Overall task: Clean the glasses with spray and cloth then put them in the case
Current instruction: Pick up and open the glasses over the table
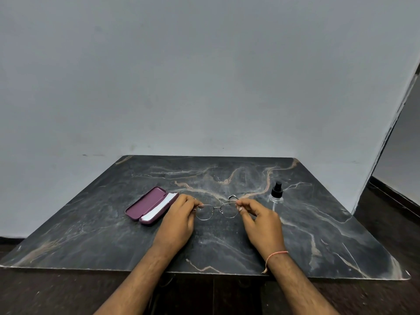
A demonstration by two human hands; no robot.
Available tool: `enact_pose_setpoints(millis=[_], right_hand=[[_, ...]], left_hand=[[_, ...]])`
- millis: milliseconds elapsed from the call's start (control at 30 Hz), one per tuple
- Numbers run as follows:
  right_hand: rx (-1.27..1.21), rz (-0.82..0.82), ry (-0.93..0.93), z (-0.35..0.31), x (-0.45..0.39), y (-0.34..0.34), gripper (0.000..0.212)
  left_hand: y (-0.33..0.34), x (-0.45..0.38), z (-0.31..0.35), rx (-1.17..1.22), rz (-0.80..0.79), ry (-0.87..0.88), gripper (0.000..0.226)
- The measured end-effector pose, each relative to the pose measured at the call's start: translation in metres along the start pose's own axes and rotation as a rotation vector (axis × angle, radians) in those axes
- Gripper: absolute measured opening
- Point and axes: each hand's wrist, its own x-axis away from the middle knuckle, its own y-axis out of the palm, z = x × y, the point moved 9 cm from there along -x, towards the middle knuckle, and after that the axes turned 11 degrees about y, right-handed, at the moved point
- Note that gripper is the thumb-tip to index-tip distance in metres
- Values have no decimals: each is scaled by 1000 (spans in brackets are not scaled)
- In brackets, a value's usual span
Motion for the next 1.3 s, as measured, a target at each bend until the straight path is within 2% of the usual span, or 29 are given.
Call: enact_pose_setpoints(millis=[133,400,867,1033,1167,1300], right_hand=[[-44,-55,52,4,2,1,21],[94,-112,66,12,6,4,19],[247,-113,86,14,6,7,22],[274,-106,53,6,12,3,34],[248,-48,29,-2,22,-9,38],[67,189,-97,-21,40,-40,30]], left_hand=[[2,5,-3,-25,-45,11,30],[8,10,-14,-60,-78,-46,47],[8,10,-17,-6,-80,-66,47],[4,12,-16,48,-61,-73,46],[-1,11,-12,83,-26,-77,46],[-3,13,-17,68,-6,-121,47]])
